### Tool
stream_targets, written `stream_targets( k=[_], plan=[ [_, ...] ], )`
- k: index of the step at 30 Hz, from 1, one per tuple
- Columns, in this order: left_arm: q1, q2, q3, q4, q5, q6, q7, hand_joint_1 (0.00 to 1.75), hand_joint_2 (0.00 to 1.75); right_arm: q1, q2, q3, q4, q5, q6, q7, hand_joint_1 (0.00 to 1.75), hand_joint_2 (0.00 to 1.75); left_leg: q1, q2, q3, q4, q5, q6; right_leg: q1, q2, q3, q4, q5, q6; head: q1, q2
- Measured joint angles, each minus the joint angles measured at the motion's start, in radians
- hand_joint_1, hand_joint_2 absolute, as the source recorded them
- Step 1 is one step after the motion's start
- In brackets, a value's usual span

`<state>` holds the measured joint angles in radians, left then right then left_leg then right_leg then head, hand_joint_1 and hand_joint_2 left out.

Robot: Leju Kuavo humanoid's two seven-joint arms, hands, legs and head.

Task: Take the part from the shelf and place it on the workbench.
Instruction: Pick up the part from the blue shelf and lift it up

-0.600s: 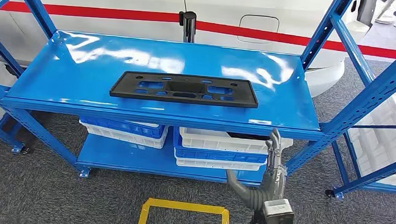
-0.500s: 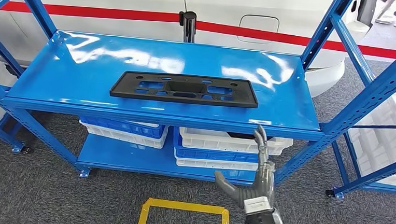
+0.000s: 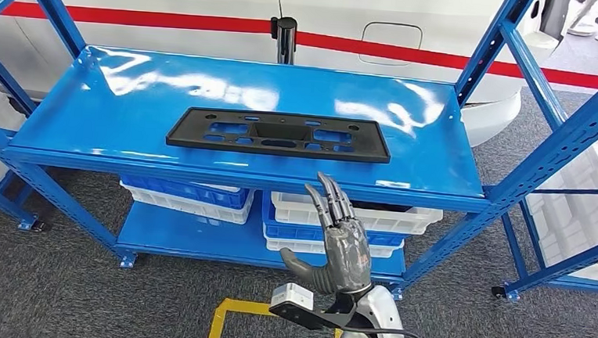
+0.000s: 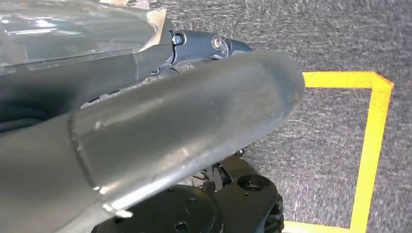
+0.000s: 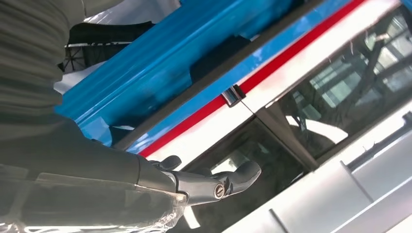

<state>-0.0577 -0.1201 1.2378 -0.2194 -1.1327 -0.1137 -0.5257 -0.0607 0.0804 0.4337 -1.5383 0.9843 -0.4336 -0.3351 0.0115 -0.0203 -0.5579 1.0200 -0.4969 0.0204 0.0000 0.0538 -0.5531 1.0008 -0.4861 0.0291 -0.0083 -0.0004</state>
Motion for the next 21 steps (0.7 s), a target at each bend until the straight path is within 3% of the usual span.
stream_targets(
  k=[10, 21],
  plan=[
    [-0.028, 0.004, -0.03, 0.005, -0.022, -0.03, 0.023, 0.0, 0.0, -0.124, 0.009, 0.078, 0.153, 0.271, 0.0, 0.121, 0.0, 1.75, 0.0, 0.0, 0.0, 0.0, 0.0, 0.0, 0.0, 0.0, 0.0, 0.0, 0.0, 0.0, 0.0, 0.0],
    [-0.044, 0.006, -0.036, 0.005, -0.024, -0.041, 0.037, 0.0, 0.0, -0.206, 0.027, 0.134, 0.242, 0.412, 0.001, 0.175, 0.0, 1.75, 0.0, 0.0, -0.001, 0.0, 0.0, 0.0, 0.0, 0.0, 0.0, 0.001, 0.0, 0.0, 0.0, 0.0]
  ],
)
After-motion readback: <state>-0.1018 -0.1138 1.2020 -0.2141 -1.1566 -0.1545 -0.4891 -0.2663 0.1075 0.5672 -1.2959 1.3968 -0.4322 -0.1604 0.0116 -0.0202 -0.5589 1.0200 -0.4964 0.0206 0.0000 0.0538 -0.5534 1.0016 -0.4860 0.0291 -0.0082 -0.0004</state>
